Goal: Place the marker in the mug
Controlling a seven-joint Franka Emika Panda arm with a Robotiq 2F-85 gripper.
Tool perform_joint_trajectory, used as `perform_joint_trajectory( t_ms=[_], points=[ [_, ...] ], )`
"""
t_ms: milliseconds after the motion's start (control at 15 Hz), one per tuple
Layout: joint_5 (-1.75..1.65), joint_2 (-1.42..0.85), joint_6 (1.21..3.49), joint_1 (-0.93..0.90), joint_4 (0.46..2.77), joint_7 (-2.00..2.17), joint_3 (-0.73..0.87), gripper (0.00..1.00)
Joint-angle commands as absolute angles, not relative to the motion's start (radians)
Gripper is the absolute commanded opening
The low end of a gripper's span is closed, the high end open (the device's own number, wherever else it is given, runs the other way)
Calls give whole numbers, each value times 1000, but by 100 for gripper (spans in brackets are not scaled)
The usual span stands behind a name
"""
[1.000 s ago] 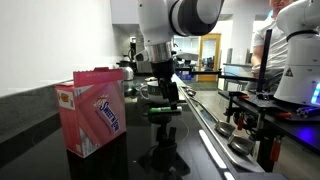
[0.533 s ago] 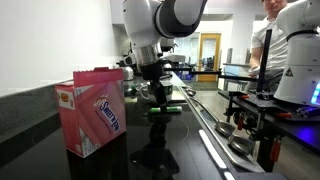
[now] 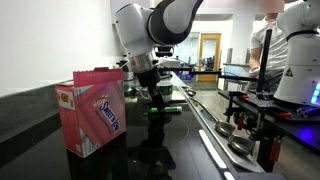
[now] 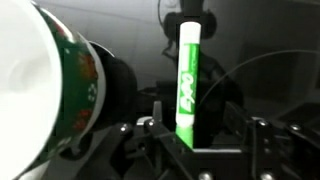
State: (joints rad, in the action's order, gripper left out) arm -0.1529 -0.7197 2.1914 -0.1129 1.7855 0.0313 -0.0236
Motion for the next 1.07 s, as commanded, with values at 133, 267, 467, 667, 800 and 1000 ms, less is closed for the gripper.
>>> perform_joint_trajectory(
  t_ms=[133, 267, 467, 667, 800, 1000],
  points=[
    [-141, -726, 2125, -102, 1744, -17, -41, 19],
    [-143, -725, 2127, -100, 1744, -20, -37, 4],
    [-147, -723, 2132, -97, 1748, -17, -33, 5],
    [-165, -669, 2224, -103, 1804, -4, -29, 5],
    [-176, -620, 2303, -111, 1842, 8, -28, 5],
    [-188, -538, 2422, -128, 1898, 54, -14, 5]
  ],
)
